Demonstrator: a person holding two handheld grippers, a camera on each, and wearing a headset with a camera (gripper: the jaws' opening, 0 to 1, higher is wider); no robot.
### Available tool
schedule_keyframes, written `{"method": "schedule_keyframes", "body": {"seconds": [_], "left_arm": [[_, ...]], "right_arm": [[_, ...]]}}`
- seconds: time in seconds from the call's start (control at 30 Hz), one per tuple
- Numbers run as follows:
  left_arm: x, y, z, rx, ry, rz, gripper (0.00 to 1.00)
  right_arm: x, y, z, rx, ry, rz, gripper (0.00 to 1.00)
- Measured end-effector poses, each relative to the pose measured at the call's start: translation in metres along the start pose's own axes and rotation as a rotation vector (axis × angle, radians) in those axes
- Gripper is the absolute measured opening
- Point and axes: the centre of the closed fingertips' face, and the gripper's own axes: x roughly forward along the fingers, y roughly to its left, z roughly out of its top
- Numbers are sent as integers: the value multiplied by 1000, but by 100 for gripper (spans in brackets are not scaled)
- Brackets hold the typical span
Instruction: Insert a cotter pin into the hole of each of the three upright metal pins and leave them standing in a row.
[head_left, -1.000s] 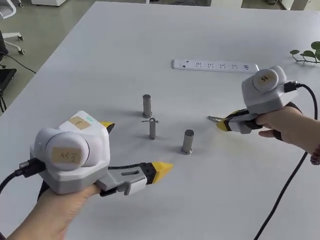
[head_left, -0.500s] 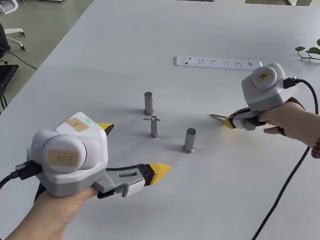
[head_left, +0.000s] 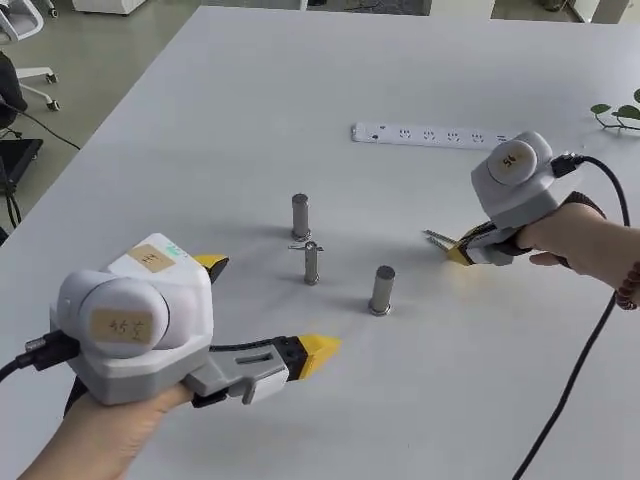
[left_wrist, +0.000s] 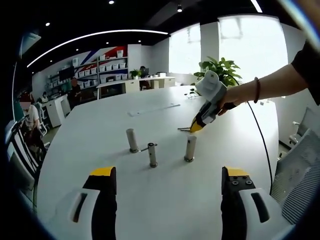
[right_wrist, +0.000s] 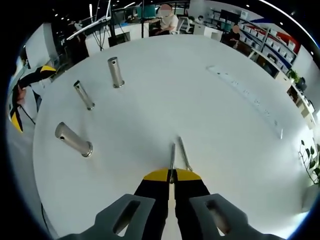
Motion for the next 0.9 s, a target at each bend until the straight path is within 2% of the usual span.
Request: {"method": "schedule_keyframes", "body": {"seconds": [0.27, 0.43, 0.6, 0.77, 0.83, 0.9], "left_arm": [[-1, 1, 1, 2, 8, -1, 84], [-1, -1, 5, 0, 1, -10, 81], [0, -2, 15, 1, -7, -28, 74], [3, -4, 23, -14, -12, -54, 66], [5, -6, 29, -16, -19, -65, 62], [7, -8, 33, -40, -21, -84, 58]], "right_arm": [[-8, 5, 9, -37, -30, -4, 0], [-18, 11, 16, -109, -61, -14, 0], [-34, 27, 26, -182, -114, -3, 0], [-51, 42, 38, -178, -177, 33, 0], [-61, 50, 45, -201, -208, 42, 0], [-64, 49, 55, -221, -230, 50, 0]]}}
